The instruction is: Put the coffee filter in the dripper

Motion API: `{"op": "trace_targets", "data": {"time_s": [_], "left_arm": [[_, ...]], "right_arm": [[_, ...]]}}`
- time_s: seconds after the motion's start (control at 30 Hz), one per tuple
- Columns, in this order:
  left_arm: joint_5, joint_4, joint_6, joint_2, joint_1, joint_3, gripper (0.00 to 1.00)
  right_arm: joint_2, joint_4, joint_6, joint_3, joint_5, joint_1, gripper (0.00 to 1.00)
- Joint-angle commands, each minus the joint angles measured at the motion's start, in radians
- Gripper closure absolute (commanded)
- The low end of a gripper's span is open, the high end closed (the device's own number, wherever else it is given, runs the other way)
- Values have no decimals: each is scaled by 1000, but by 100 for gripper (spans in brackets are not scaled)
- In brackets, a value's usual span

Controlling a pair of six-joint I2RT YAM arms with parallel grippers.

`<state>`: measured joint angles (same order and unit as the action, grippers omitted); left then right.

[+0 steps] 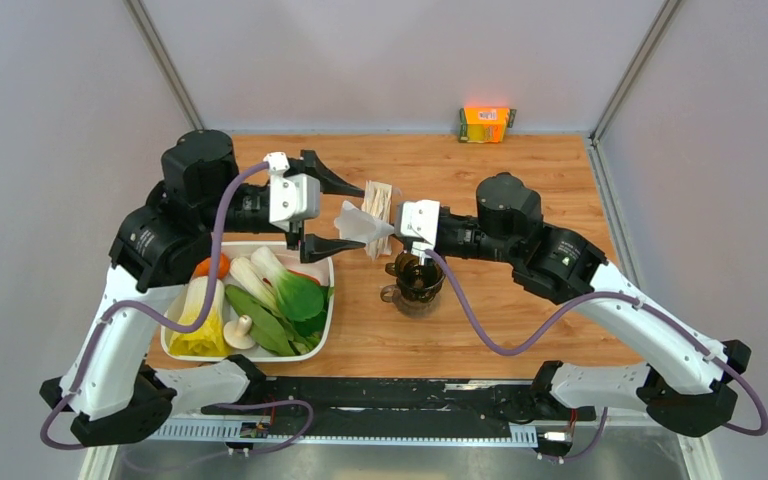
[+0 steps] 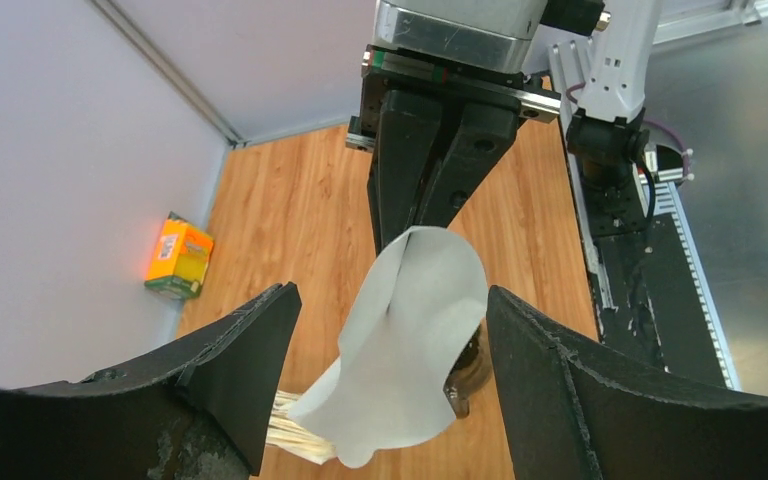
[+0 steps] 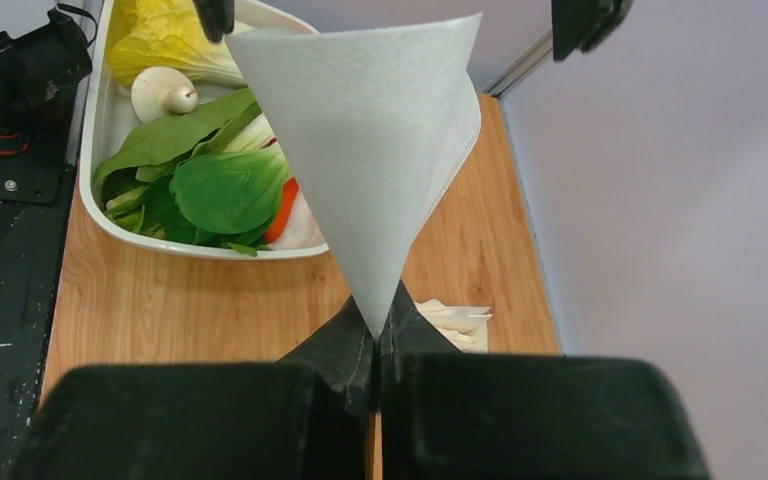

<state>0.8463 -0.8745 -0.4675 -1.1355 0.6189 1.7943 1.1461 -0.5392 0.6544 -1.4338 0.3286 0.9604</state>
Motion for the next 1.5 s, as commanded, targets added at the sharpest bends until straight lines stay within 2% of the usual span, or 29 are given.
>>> {"op": "trace_targets", "data": {"time_s": [0.0, 0.17, 0.57, 0.7, 0.77, 0.87, 0.97, 1.17, 1.47], "left_arm": [[-94, -22, -78, -27, 64, 15, 21], [-120, -61, -78, -54, 117, 23, 20], [-131, -60, -36, -59, 122, 27, 19], [-231, -64, -61, -40, 118, 40, 19], [-241, -60, -77, -13, 84, 44, 19], [-174, -123, -110, 0, -15, 82, 19], [-154, -197, -156, 4, -32, 91, 18], [-97, -96, -52, 17, -23, 21, 18], [-149, -27, -11, -6, 54, -32, 18]], "right_arm": [[4, -13, -23, -43, 34, -5, 100], [4, -17, -23, -38, 28, -5, 100], [8, -29, -26, -48, 35, -4, 100], [-13, -35, -17, -39, 25, -4, 100], [-30, -40, -17, -29, 13, -5, 100], [-46, -46, -31, -21, 11, -11, 100], [-37, -48, -61, -34, 32, -25, 100], [26, -53, -136, -86, 56, -27, 100], [59, -64, -169, -114, 88, -33, 100]]}}
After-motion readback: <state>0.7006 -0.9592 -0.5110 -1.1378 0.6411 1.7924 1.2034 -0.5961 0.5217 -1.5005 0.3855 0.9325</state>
